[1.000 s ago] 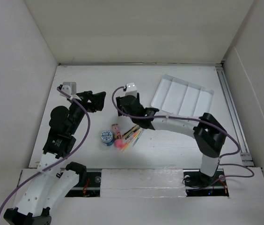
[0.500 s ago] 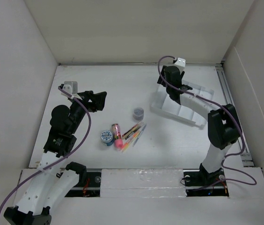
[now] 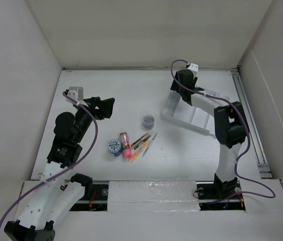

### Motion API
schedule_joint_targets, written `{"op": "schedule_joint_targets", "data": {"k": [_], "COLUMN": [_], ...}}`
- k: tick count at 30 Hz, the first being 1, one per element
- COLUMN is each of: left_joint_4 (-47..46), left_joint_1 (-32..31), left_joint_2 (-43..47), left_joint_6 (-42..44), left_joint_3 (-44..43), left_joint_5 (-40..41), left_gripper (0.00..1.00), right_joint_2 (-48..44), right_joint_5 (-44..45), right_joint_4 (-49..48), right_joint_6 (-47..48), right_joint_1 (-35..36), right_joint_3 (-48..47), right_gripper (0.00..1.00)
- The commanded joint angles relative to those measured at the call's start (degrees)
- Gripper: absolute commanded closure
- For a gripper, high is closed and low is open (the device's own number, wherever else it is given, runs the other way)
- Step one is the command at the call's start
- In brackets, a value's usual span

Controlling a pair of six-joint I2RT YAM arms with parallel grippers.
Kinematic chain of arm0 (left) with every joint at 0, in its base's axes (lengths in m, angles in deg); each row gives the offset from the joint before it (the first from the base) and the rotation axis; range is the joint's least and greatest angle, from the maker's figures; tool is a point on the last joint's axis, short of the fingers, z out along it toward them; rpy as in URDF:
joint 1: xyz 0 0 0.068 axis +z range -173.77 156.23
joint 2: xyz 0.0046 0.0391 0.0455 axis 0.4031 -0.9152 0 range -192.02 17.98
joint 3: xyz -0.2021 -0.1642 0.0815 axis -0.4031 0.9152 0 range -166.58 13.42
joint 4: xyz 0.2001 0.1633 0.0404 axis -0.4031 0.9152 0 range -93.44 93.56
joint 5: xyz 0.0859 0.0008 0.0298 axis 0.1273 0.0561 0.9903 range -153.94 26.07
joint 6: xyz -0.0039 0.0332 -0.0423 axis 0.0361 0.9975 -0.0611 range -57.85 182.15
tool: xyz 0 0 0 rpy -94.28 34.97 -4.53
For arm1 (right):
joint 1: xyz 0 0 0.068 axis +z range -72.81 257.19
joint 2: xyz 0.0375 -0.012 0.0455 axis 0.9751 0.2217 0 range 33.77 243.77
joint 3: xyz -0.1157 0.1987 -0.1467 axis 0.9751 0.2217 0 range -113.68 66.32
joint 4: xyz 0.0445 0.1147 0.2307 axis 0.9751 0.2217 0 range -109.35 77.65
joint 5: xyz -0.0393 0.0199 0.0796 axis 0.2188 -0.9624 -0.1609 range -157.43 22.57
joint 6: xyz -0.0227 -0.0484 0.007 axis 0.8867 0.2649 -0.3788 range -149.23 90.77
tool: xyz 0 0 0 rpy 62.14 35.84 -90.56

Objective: Organize the desk

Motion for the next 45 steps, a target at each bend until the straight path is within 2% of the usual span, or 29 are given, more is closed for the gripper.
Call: {"op": "schedule_joint_targets", "data": {"k": [1,5,9,19,25,29,34,36,37,38,39,40,41,42,43,45], "left_joint_4": [-2.92,-2.93,-3.19,-2.66,-2.93,-3.19,-2.83,-2.84,-2.49,-1.53,-0.82,-0.81,-0.47,-0.20,0.06,1.73], "left_joint_1": [-0.07,-0.07,-0.07,-0.07,-0.07,-0.07,-0.07,-0.07,-0.07,-0.07,-0.07,-0.07,-0.07,-0.07,-0.07,-0.07], "left_joint_2": [0.03,0.12,0.46,0.11,0.29,0.99,0.55,0.99,0.82,0.64,0.90,0.91,1.25,2.04,2.05,2.14], "left_joint_6": [-0.42,-0.34,-0.42,-0.34,-0.34,-0.33,-0.51,-0.51,-0.60,-0.69,-1.99,-2.00,-2.53,-3.23,-3.93,-5.16], "left_joint_3": [-0.42,-0.33,-0.24,-0.42,-0.42,-0.24,-0.33,-0.33,-0.59,-0.86,-1.03,-1.03,-1.03,-0.86,-1.21,-1.47], "left_joint_5": [-1.36,-0.92,-1.71,-1.18,-1.18,-1.45,-1.54,-0.31,1.35,2.06,4.07,5.31,7.41,8.91,12.06,14.97], "left_gripper": [0.31,0.31,0.31,0.31,0.31,0.31,0.31,0.31,0.31,0.31,0.31,0.31,0.33,0.35,0.37,0.40], "right_joint_2": [-0.35,-2.45,-4.48,-5.36,-2.28,-3.07,-7.90,-12.18,-13.78,-15.19,-17.72,-18.71,-19.76,-20.55,-22.22,-23.46], "right_joint_5": [-0.54,4.20,-0.53,-3.35,-5.11,-4.06,-0.55,1.38,1.83,1.83,-0.69,-0.72,-2.54,-7.44,-9.83,-11.87], "right_joint_4": [-3.32,-3.31,-3.40,0.46,4.68,4.33,-0.23,-2.69,-4.27,-5.50,-10.39,-10.43,-13.57,-14.90,-16.05,-19.39], "right_joint_6": [0.78,-0.52,-5.10,-12.04,-12.57,-12.58,-9.42,-7.57,-6.43,-3.98,-1.78,-1.76,0.59,2.00,2.02,2.19], "right_joint_1": [-0.24,-1.28,-5.33,-9.90,-10.52,-10.00,-7.28,-2.91,-0.79,1.41,6.22,8.79,11.42,14.15,20.00,26.01], "right_joint_3": [-4.09,-2.17,0.99,2.94,-0.67,0.12,3.72,7.22,8.81,10.65,16.06,16.12,17.51,19.00,21.37,23.75], "right_gripper": [0.42,0.42,0.42,0.41,0.30,0.09,0.07,0.12,0.18,0.39,0.73,0.74,0.95,1.00,1.00,0.96]}}
